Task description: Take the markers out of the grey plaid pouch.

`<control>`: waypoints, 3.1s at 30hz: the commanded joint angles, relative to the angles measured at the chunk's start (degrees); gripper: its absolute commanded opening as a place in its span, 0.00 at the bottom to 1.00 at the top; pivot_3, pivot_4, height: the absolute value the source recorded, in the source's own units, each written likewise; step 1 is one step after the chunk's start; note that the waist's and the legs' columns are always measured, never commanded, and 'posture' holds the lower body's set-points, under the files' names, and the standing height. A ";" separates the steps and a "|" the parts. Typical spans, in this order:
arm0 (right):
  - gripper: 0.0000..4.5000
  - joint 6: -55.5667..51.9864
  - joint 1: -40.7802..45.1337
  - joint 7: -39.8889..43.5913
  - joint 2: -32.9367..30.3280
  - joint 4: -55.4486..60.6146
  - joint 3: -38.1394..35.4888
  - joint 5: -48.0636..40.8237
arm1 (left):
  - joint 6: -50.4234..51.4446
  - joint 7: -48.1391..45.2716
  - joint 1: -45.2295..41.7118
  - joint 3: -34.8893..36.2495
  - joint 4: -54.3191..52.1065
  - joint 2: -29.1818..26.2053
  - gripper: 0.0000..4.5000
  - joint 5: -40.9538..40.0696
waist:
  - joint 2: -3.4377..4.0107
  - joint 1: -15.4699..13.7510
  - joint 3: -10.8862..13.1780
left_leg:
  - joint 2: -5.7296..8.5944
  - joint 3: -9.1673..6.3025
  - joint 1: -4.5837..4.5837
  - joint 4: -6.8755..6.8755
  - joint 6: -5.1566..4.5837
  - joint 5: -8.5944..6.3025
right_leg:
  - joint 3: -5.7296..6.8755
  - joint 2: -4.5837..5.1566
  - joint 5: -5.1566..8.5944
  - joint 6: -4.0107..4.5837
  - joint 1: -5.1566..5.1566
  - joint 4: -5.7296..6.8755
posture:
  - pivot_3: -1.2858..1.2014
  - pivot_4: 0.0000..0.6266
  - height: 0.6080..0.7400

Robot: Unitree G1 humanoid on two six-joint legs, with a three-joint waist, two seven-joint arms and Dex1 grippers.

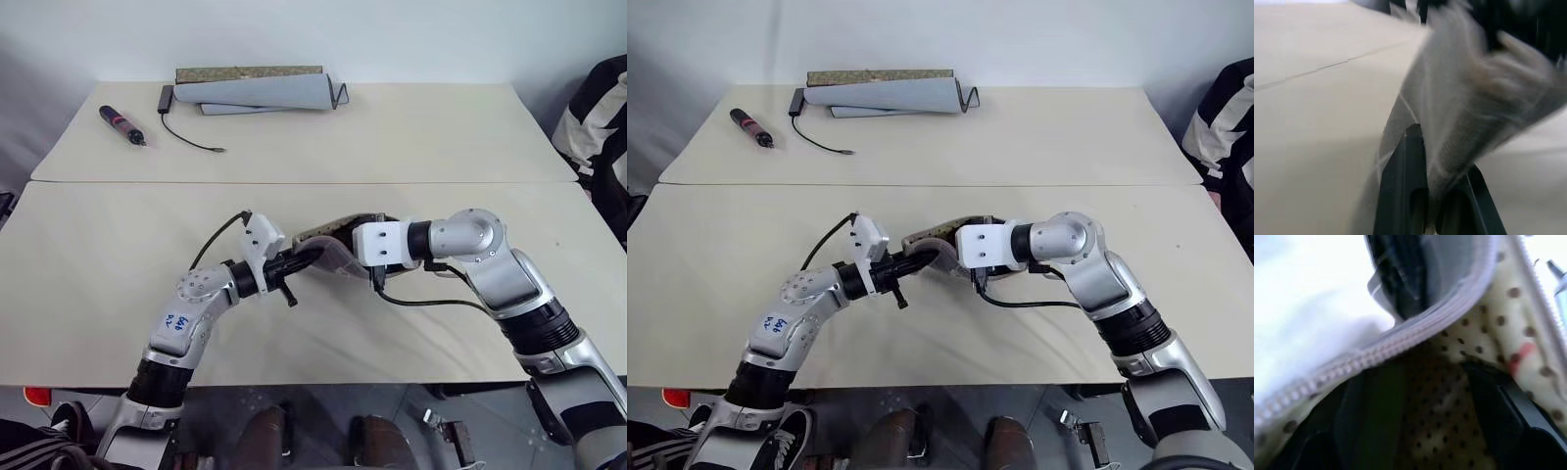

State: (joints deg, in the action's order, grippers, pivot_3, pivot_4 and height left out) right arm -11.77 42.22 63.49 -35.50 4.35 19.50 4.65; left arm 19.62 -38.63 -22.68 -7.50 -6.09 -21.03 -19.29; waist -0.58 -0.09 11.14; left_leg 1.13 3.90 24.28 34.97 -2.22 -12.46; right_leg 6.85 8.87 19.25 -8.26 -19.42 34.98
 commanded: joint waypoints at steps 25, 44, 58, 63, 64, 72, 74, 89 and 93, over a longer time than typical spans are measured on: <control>0.74 -5.93 -0.76 1.30 -4.64 6.11 -2.11 -1.28 | -5.81 -1.26 -1.06 4.87 0.93 2.93 0.00 -0.26 | -0.01 -0.08 0.01 | -0.02 0.06 0.05 0.08 -0.09 -0.12 | -0.01 0.02 0.00 0.00 -0.05 0.00 | 0.52 0.24 1.00; 0.74 -10.90 -1.42 -0.23 -3.89 6.05 -0.11 0.46 | -5.24 -3.30 0.89 1.36 -1.78 2.00 0.00 1.83 | -0.01 -0.01 0.01 | -0.06 0.07 0.05 0.08 -0.06 -0.12 | -0.03 -0.03 0.00 0.00 -0.05 -0.01 | 0.52 0.24 1.00; 0.99 -9.80 -0.62 -0.14 -4.65 5.94 -0.30 0.52 | -4.71 -2.74 0.88 1.48 -2.06 2.23 0.00 1.90 | -0.01 -0.02 0.01 | -0.05 0.08 0.05 0.08 -0.06 -0.12 | -0.03 -0.03 0.00 0.00 -0.05 -0.01 | 0.52 0.24 1.00; 0.91 -9.93 -0.93 0.12 -4.58 5.94 -0.18 0.24 | -4.48 -2.67 0.89 1.49 -2.24 2.27 0.00 1.82 | -0.01 -0.01 0.01 | -0.05 0.08 0.05 0.08 -0.06 -0.12 | -0.03 -0.03 0.00 0.00 -0.04 -0.02 | 0.52 0.24 1.00; 0.86 -10.15 -0.98 0.11 -4.54 5.99 -0.26 0.17 | -4.48 -2.65 0.92 1.49 -2.27 2.26 0.00 1.84 | -0.01 -0.01 0.01 | -0.05 0.08 0.05 0.08 -0.06 -0.12 | -0.03 -0.03 0.00 0.00 -0.05 -0.02 | 0.52 0.24 1.00; 0.43 -7.51 -0.52 -0.85 -4.49 5.07 0.45 2.20 | -3.88 -2.55 1.05 1.56 -2.58 2.52 0.00 1.60 | -0.01 -0.01 0.01 | -0.05 0.08 0.05 0.08 -0.06 -0.13 | -0.03 -0.03 0.00 0.00 -0.05 -0.01 | 0.52 0.24 1.00; 0.43 -7.33 -0.42 -0.76 -4.40 4.94 0.32 2.21 | -3.87 -2.50 1.03 1.56 -2.62 2.53 0.00 1.67 | -0.01 -0.02 0.01 | -0.05 0.08 0.05 0.08 -0.06 -0.12 | -0.03 -0.03 0.00 0.00 -0.05 -0.01 | 0.52 0.24 1.00; 0.43 -3.36 -0.99 0.16 -4.50 6.41 0.65 3.23 | 6.16 2.18 -2.93 4.88 -3.48 6.07 0.00 -3.34 | -0.02 -0.09 0.01 | -0.05 0.07 0.05 0.10 -0.08 -0.11 | -0.02 -0.03 0.00 0.00 -0.02 0.00 | 0.52 0.24 1.00; 0.43 -0.12 0.69 -2.04 -4.14 3.66 0.65 6.11 | 6.72 -0.59 -2.33 1.96 -5.23 3.08 0.00 -1.29 | -0.02 0.02 0.01 | -0.06 0.07 0.05 0.10 -0.24 -0.02 | -0.03 -0.07 0.00 0.00 -0.03 0.06 | 0.52 0.24 1.00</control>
State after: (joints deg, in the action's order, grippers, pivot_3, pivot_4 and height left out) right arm -13.48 41.52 62.70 -39.78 8.31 20.38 9.75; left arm 27.32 -37.51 -24.90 -3.97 -7.86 -16.77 -21.25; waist -0.60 -0.07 11.15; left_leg 1.06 3.97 24.33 35.05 -2.47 -12.46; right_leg 6.81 8.78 19.26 -8.26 -19.45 35.03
